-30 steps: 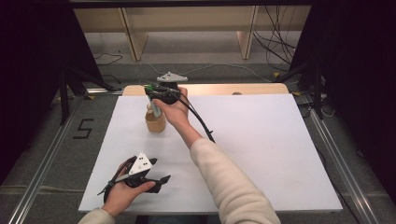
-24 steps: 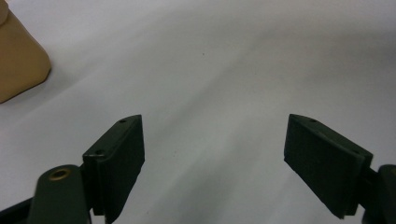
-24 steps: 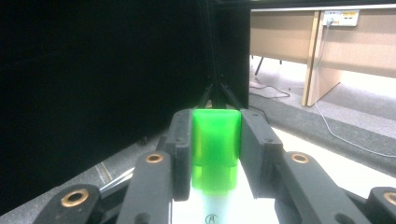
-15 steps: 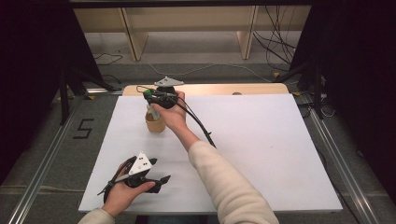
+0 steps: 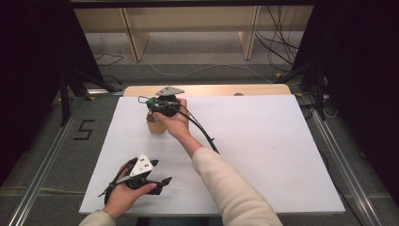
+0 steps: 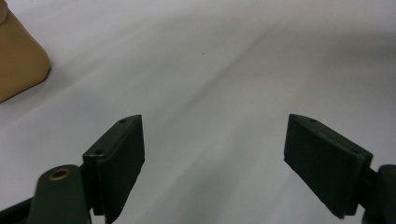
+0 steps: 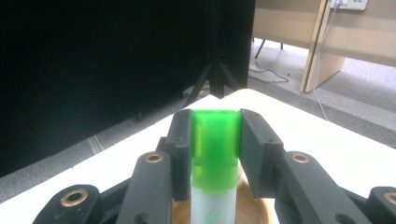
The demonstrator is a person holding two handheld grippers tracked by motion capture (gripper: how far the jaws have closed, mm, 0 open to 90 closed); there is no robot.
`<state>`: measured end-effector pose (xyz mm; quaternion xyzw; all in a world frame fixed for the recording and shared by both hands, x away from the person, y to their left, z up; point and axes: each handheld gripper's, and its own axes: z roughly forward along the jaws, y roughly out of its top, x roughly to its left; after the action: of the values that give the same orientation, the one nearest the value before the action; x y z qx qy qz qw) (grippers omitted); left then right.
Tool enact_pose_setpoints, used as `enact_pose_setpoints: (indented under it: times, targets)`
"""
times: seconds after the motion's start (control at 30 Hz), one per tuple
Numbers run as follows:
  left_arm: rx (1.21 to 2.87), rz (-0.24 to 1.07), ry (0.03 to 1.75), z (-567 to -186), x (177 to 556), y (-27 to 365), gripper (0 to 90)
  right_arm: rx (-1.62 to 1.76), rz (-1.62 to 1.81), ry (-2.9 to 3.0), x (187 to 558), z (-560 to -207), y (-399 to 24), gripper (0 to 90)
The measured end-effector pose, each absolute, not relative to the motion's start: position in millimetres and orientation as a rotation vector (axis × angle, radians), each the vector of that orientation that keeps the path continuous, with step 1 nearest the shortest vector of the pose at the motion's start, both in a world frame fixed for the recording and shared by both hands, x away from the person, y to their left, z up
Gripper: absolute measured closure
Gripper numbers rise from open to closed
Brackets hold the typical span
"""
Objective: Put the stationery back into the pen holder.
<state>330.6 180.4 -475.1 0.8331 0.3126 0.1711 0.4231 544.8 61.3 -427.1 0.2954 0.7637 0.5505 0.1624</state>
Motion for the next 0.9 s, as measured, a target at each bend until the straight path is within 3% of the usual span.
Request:
enact_pose_setpoints:
  times: [0.4, 0.63, 0.9]
  targets:
    - [2.085, 0.431, 0.783, -475.5, 330.7, 180.0, 20.4, 0.808, 1.514, 2.244, 539.9, -436.2, 60.5, 65.0]
    - [2.086, 0.432, 0.783, -475.7, 330.9, 180.1, 20.4, 0.814, 1.458, 2.260, 537.1, -431.4, 57.8, 44.0]
    - [2.088, 0.433, 0.785, -475.9, 330.9, 180.0, 20.4, 0.793, 1.450, 2.290, 527.9, -420.3, 48.0, 33.4]
